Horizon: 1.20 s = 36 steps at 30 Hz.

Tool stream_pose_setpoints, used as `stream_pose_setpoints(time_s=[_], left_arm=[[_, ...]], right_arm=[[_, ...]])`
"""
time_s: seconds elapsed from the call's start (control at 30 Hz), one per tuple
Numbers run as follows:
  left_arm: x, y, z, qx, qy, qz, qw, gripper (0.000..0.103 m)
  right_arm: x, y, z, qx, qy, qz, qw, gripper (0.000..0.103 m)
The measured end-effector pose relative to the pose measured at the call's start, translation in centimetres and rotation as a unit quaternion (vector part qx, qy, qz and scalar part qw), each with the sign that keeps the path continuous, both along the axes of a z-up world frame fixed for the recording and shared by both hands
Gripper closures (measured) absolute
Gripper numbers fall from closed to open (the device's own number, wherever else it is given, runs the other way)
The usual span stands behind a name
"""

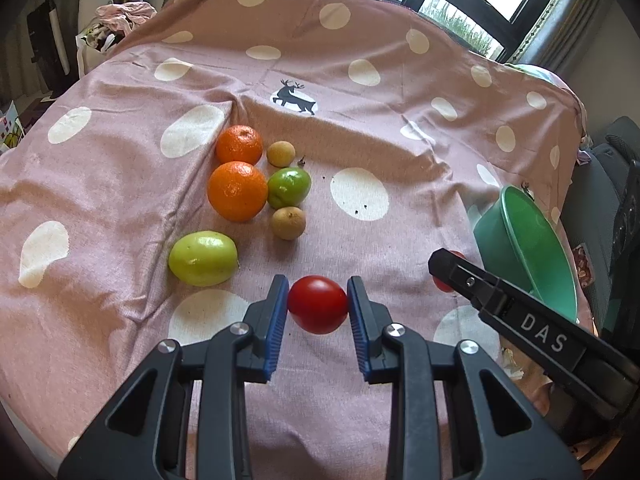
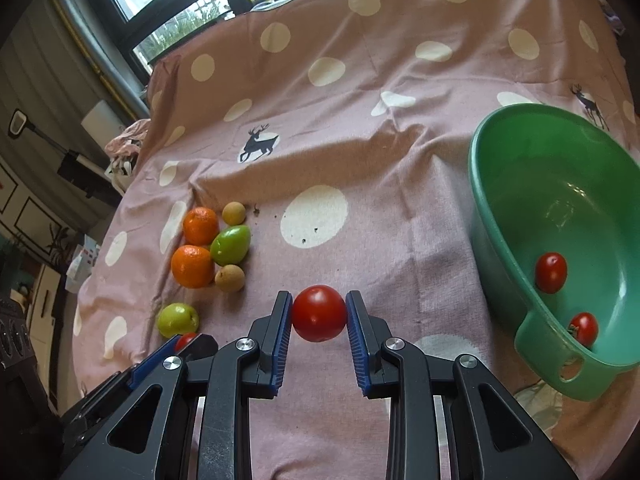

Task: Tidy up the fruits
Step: 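Carry both held tomatoes toward the green bowl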

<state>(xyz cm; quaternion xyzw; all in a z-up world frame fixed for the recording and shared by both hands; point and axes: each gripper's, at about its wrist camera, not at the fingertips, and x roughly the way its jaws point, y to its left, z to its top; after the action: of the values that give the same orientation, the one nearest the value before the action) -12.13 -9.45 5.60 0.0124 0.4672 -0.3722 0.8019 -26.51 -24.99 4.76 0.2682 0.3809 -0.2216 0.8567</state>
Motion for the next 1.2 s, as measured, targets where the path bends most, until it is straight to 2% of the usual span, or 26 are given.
stream_pose_setpoints(time_s=[0.3, 1.2], left_arm=[[-0.4, -0.2, 1.2, -0.021, -0.016, 0.008, 0.9996, 0.073], [-0.5, -0.2, 2.8, -0.052, -0.041, 0.026, 0.9975, 0.073]], right_arm=[[-0.9, 0.0, 1.5, -0.012, -0.031, 0.000, 0.999, 0.073], [-2.6, -1.0, 2.9, -0.019, -0.060, -0.019, 0.998, 0.073]])
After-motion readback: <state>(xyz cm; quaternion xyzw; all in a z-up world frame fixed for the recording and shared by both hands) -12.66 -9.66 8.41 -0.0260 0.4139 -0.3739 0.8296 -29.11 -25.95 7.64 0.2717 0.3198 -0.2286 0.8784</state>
